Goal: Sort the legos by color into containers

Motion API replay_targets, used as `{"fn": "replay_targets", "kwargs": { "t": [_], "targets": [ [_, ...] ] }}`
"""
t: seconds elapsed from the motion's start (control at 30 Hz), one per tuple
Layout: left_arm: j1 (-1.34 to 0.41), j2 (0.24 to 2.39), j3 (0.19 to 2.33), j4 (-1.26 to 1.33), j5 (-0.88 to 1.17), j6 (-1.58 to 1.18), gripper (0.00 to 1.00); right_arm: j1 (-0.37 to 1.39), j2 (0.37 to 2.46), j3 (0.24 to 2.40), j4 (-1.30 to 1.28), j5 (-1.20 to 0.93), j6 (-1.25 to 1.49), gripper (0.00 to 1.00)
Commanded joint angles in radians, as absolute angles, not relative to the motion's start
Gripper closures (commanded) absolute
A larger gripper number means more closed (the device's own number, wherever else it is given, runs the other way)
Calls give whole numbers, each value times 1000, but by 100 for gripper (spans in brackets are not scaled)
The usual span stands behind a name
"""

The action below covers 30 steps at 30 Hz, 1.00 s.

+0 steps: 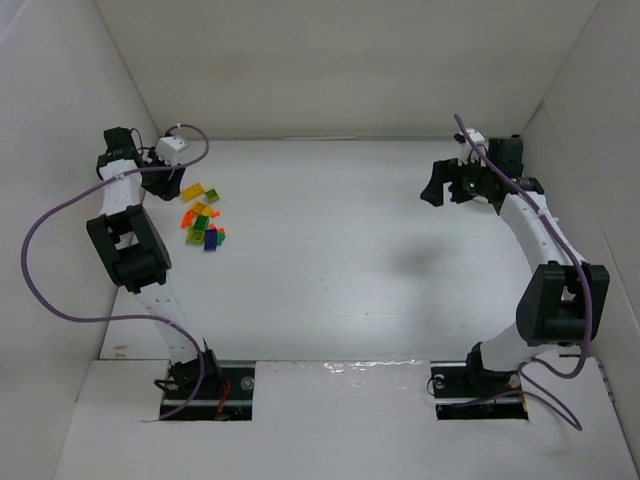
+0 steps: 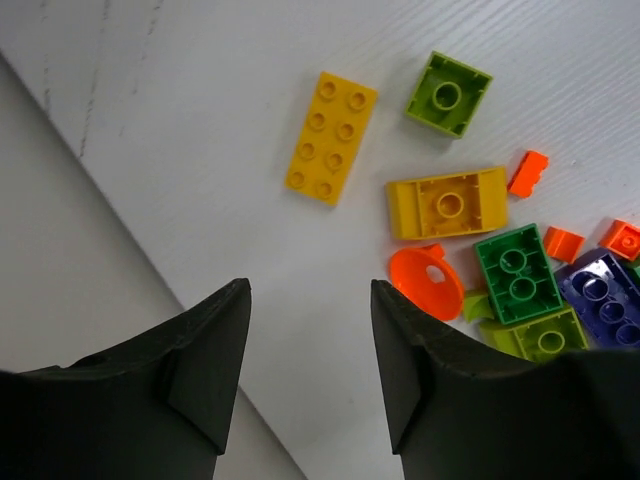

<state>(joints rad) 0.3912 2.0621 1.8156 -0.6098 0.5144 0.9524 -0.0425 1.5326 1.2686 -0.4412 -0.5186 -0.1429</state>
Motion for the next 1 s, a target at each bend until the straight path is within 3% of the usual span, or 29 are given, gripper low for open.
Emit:
{"fn": "replay_targets", "kwargs": {
  "t": [0.0, 0.47, 0.67, 0.97],
  "targets": [
    [367, 2088, 1873, -678, 575, 1072, 51, -23, 1551, 1333, -446, -545, -153, 0],
    [347, 2279, 2065, -755, 620, 1216, 49, -5, 1614, 1387, -485, -545, -144, 0],
    [347, 2330, 2152, -796, 649, 1250, 58, 5, 1634, 1420, -512, -545, -144, 0],
    [347, 2381, 2203, -874, 658, 1284, 57, 14, 1661, 1459, -531, -535, -135, 0]
  ]
}}
